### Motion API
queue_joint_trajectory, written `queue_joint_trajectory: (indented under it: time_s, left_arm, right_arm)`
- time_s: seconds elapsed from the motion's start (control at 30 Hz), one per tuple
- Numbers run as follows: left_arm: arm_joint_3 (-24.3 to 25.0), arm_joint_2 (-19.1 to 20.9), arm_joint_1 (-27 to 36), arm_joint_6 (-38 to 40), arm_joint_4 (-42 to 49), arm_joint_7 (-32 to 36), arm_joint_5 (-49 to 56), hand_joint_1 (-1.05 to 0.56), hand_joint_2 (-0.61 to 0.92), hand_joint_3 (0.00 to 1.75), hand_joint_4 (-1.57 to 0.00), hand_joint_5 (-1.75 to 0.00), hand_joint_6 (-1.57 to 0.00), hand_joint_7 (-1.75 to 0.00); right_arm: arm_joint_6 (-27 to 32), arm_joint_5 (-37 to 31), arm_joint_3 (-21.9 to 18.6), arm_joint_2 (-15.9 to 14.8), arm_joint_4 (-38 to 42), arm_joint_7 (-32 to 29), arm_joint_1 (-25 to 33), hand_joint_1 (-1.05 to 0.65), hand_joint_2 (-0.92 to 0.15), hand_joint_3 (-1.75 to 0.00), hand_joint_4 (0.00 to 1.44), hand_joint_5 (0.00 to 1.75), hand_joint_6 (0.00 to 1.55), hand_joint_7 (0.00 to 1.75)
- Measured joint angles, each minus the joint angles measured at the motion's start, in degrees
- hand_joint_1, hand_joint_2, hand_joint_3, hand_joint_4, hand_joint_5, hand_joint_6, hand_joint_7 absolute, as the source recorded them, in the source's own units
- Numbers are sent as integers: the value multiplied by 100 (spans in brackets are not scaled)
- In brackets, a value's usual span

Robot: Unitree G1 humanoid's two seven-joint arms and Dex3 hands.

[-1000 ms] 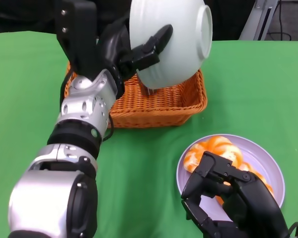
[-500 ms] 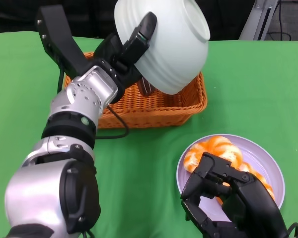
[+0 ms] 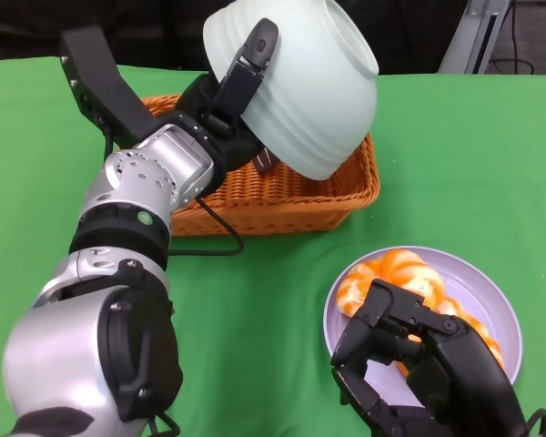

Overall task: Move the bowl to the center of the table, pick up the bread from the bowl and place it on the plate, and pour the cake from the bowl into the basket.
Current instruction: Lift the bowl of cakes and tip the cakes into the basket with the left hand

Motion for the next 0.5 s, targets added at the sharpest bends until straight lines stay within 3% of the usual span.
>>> queue_joint_trajectory:
  time_s: [0.5]
  left_arm:
    - [112,9,-5,86,-24,342,-176,-34,92,57,-81,-175,-58,-175]
  right_arm:
    - [1,37,-1,1,13,54,-2,-31,-53,-94,64,175,57,152]
